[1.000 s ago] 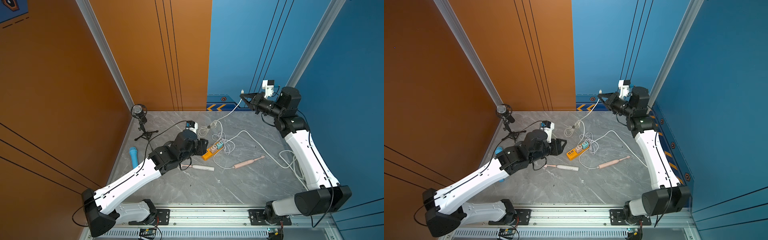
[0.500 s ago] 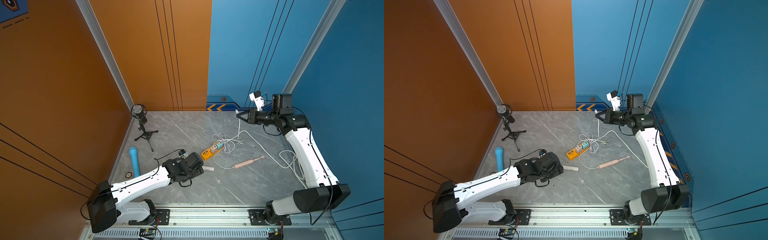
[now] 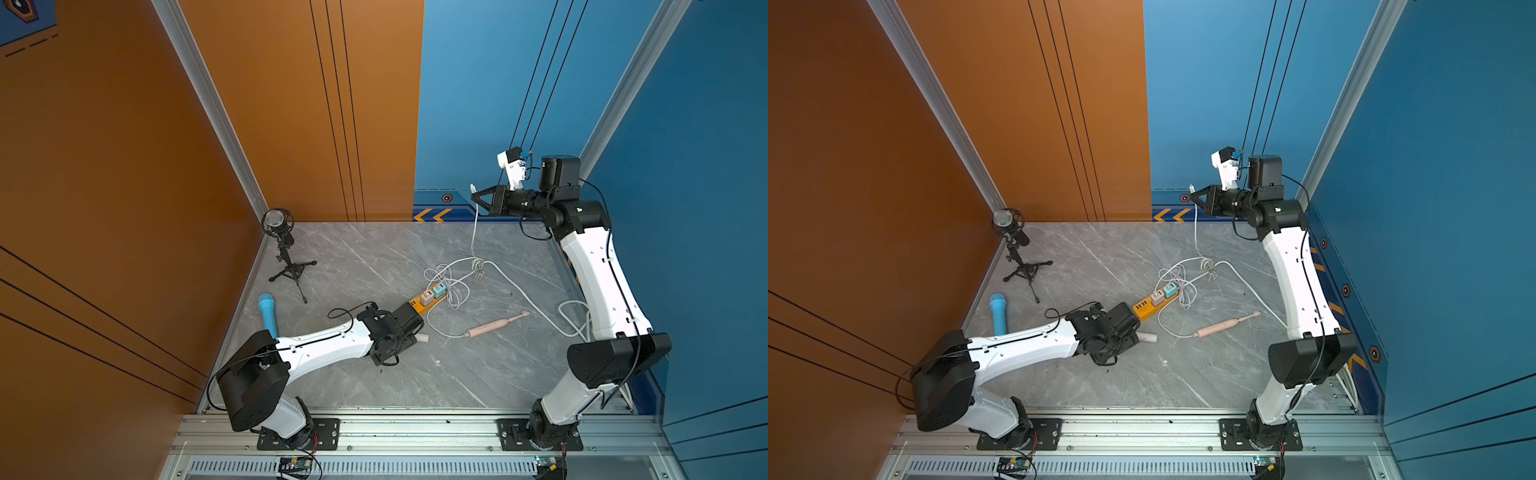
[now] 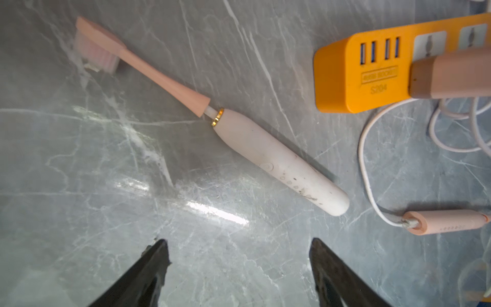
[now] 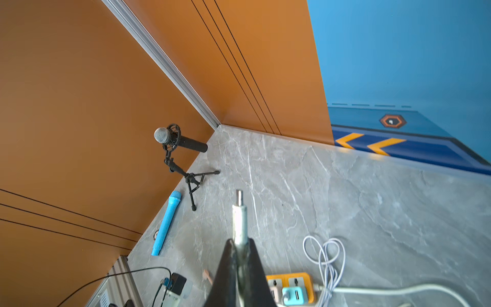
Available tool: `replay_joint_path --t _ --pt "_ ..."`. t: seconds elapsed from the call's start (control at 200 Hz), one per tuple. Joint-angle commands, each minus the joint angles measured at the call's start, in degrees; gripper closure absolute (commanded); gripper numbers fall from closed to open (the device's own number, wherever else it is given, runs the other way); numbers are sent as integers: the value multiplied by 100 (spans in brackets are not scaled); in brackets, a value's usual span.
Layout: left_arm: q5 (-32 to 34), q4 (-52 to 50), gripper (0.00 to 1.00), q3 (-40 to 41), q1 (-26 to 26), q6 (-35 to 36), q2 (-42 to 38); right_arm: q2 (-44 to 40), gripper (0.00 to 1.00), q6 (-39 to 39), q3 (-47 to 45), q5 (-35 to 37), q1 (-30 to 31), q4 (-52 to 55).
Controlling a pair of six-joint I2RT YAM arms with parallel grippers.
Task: Charge the electric toothbrush
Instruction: Pick up the electric toothbrush from the center of the board.
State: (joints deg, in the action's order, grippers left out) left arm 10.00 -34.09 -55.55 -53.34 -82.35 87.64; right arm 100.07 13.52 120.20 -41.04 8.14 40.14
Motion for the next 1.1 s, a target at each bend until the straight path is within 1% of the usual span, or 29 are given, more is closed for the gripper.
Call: replay_joint_path --t 0.0,0.065,0.105,0.115,0.255,0.31,0.43,0.45,0.505,0.581,0.686,0.746,0.906,1.026,1.096 --pt "-93 -72 16 -193 126 -209 253 560 100 -12 638 -307 235 -120" --pt "-121 -72 17 -304 192 -245 420 891 100 25 954 -358 351 -121" --pt "-125 -70 18 -314 225 -226 526 1087 100 57 1124 -516 414 -120" --pt "-124 -67 18 -445 234 -222 551 1136 100 59 1160 -560 425 -120" --pt "-200 -72 18 -777 342 -206 920 1609 100 101 1479 -688 699 -120" --pt "-249 -63 19 -795 388 -321 1016 1721 100 91 1527 -712 790 -120" --pt "-196 -72 21 -870 430 -337 1121 1840 100 2 1614 -738 916 -115" --pt "-211 -72 22 -872 454 -343 1144 2008 100 3 1639 -760 927 -118" --pt "-247 -72 23 -876 475 -364 1215 2102 100 19 1709 -816 925 -116" --pt "-236 -70 25 -879 478 -442 1286 2195 100 -5 1820 -949 926 -120" --pt "-250 -79 26 -1015 501 -467 1434 2259 100 -108 2007 -1121 978 -120" --pt "-227 -76 26 -1077 515 -466 1513 2267 100 -188 2102 -1092 1025 -121" --pt "-257 -78 31 -1156 548 -475 1752 2377 100 -175 2560 -1029 1102 -164" --pt "-324 -79 39 -1067 527 -527 1818 2499 100 -62 2810 -1081 1137 -328" --pt "-350 -75 47 -974 535 -587 1818 2550 100 -25 2838 -1144 1176 -425"
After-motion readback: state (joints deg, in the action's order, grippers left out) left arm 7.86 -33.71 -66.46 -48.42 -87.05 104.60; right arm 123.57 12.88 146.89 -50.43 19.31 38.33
